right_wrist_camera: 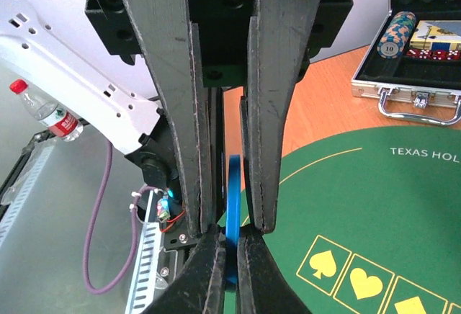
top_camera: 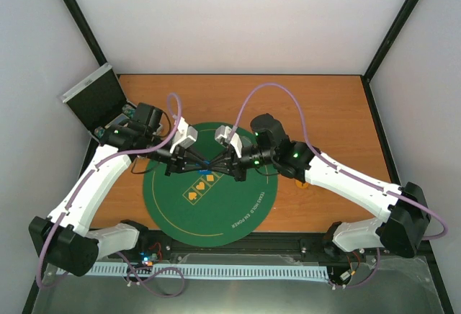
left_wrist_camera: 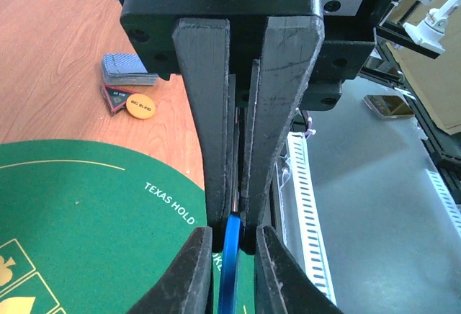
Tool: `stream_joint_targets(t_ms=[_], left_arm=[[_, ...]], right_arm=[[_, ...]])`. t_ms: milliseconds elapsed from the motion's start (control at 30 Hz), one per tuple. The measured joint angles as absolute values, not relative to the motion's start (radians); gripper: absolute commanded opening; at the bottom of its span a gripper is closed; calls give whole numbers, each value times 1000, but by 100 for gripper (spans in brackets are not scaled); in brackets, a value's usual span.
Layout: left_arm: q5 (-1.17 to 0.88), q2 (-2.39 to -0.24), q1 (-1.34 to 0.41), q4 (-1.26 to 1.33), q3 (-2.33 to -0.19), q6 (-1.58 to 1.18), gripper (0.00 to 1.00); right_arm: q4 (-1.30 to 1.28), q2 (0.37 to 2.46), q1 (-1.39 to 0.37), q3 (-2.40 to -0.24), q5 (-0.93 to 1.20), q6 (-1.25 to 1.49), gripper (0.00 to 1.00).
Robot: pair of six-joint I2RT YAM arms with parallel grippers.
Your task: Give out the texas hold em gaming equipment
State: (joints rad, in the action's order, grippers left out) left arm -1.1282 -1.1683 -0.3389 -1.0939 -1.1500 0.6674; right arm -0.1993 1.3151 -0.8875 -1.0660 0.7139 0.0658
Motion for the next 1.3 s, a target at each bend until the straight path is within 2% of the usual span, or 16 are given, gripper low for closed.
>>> stream_joint_targets(t_ms=[233,267,300,400,500,800,1033,1300], left_arm=[[-1122,-1158,-340,-1115,-1149,700,1],[-1122,-1156,-340,-1119,-1149,702,1],[-1121,-1155,-339,-1122,-1149,705,1],[-1113,-1144,-337,-1127,-1148,696,1],[-1057,-1120,-340,-1114,-1145,662,1],[-923,-1109,-296,-987,-1088,538,0],[-790,-1181,-247,-901,-1023,455,1],[-577,-1202,-184,-775,-981,335,1]], right_arm=[[-206,1313,-894,-1067,708,45,4],[-206,1313,-896,-1067,707,45,11],[-207,1312,-897,-1067,705,44,23],[-233,1303,-897,-1062,661,39,45],[-242,1293,-892,-1062,595,46,57],[-252,1220,-892,-1032,443,65,61],[-303,1220,-888,-1024,343,85,78],[-417,1216,-817,-1018,96,164,86]])
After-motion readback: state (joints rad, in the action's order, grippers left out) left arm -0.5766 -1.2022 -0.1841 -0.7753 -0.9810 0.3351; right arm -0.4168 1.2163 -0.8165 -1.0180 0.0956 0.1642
